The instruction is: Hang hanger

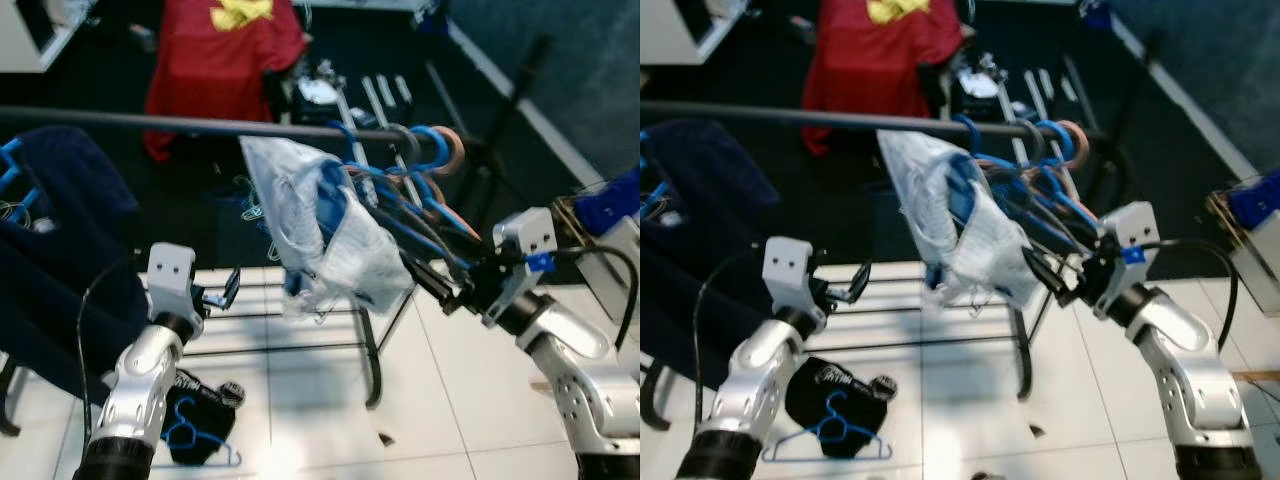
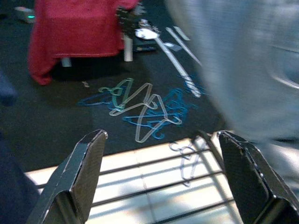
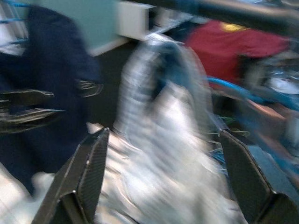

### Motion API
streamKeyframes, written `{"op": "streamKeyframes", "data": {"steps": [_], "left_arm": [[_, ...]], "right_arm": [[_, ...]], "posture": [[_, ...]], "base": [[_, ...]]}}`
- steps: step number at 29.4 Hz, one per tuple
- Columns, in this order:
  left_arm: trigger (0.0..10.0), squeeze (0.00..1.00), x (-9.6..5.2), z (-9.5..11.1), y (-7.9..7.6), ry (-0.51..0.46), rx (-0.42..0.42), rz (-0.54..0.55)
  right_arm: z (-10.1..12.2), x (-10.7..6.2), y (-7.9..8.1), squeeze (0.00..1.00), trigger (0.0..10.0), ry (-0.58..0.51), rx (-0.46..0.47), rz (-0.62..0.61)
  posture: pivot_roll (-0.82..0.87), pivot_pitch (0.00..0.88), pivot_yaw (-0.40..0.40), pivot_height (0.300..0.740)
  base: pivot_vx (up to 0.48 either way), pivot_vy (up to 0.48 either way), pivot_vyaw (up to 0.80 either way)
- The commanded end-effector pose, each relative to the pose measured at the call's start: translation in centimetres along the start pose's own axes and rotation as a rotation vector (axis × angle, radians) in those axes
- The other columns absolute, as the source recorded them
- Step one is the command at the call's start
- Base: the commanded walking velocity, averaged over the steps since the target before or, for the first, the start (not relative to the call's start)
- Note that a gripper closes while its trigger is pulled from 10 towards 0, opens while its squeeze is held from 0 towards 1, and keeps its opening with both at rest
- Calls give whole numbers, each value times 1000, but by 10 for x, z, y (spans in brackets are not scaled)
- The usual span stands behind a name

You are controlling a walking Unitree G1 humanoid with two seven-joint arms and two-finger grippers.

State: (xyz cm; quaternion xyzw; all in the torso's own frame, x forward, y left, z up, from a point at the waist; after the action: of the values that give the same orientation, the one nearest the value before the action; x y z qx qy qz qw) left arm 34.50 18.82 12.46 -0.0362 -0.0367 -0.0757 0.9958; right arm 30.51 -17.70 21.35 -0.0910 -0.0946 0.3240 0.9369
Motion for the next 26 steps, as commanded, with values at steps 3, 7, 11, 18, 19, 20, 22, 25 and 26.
{"op": "streamKeyframes", "data": {"steps": [3, 7, 11, 18, 19, 20, 22, 25, 26], "left_arm": [[10000, 0, -5, -7, -2, 34, -28, 3], [10000, 0, -4, -8, -5, 44, -19, -9], [10000, 0, -4, -10, -6, 51, -18, -14], [10000, 0, -5, -13, -9, 62, -6, -28], [10000, 0, -5, -13, -9, 62, -6, -28], [10000, 0, -6, -13, -9, 65, -5, -29], [10000, 0, -6, -13, -9, 65, -5, -29], [10000, 0, -7, -11, -8, 65, 0, -30], [10000, 0, -7, -11, -8, 65, 0, -30]], "right_arm": [[0, -5, 19, 0, 10000, 17, 81, 129], [-5, -13, 21, 0, 10000, 66, 71, 169], [-5, -17, 14, 0, 10000, 90, 44, 150], [-3, -24, 2, 0, 10000, 118, 4, 114], [-3, -24, 2, 0, 10000, 118, 4, 114], [-9, -25, 5, 0, 10000, 152, 2, 125], [-9, -25, 5, 0, 10000, 152, 2, 125], [-23, -24, 13, 0, 10000, 202, 14, 146], [-23, -24, 13, 0, 10000, 202, 14, 146]], "posture": [[38, 178, -82, 740], [38, 178, -82, 740], [30, 177, -80, 740], [31, 184, -77, 740], [31, 184, -77, 740], [35, 190, -77, 740], [35, 190, -77, 740], [44, 207, -71, 740], [44, 207, -71, 740]], "base": [[0, 0, 0], [0, 0, 0], [0, 0, 0], [0, 0, 0], [0, 0, 0], [0, 0, 0], [0, 0, 0], [0, 0, 0], [0, 0, 0]]}}
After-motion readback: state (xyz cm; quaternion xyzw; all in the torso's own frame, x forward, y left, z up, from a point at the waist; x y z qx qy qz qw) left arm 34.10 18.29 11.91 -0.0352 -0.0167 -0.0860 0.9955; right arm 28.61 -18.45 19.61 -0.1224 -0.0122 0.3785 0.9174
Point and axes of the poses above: a point about 5 cm out from each wrist's last joint towards the gripper, its own x axis pointing out of the wrist towards the gripper, its own z axis along the axis of the wrist's last joint, y = z × x, the point moved 3 cm from there along x, pointing out of the wrist towards the gripper, and after that the axes turned 7 degrees about -x, right-handed, at the moved point
